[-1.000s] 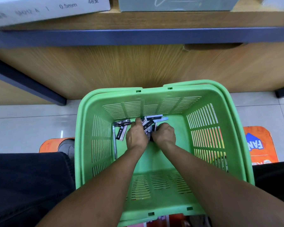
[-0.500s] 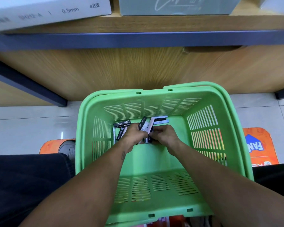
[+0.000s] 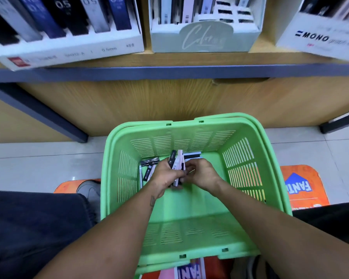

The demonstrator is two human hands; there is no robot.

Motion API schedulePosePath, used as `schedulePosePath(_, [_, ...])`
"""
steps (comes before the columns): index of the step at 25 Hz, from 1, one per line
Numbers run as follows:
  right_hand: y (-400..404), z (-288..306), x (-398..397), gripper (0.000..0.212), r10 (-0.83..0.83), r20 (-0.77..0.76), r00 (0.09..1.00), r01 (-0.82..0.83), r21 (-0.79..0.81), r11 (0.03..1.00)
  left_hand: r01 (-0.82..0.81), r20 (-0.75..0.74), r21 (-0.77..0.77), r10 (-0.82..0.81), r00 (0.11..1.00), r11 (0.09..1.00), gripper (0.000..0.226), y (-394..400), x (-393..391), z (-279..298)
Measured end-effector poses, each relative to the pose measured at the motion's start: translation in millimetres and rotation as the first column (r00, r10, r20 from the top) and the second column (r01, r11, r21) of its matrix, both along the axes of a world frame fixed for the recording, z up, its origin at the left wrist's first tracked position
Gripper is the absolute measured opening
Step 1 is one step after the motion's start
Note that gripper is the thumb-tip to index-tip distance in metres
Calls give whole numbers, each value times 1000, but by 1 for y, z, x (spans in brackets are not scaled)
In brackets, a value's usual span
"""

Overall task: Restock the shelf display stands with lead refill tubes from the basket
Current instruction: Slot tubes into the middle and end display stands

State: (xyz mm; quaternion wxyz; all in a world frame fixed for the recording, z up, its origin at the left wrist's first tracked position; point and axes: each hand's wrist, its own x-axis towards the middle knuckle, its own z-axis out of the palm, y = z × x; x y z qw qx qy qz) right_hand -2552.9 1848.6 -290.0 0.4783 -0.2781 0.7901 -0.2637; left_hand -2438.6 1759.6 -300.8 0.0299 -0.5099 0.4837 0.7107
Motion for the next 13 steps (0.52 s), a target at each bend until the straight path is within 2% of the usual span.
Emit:
schedulePosePath(4, [6,38,-9,27,-99,270,958,119,-57,991,121,-43,-96,-125,991,988,32,-6,2,31])
schedulePosePath(6, [13,63,-18,11,-135,422,896,185,-78,980,160,-102,-136,-175,979,978,26,-8,1,57])
schedulePosePath(8, [18,89,-29,5,-151,444,883,220,-110,969,200,-174,-160,-227,958,967,23,-9,-4,84])
schedulePosePath(13, [19,153,-54,18,-56,365,929,143,-217,966,261,-319,-193,-312,895,946,19,-18,-12,148])
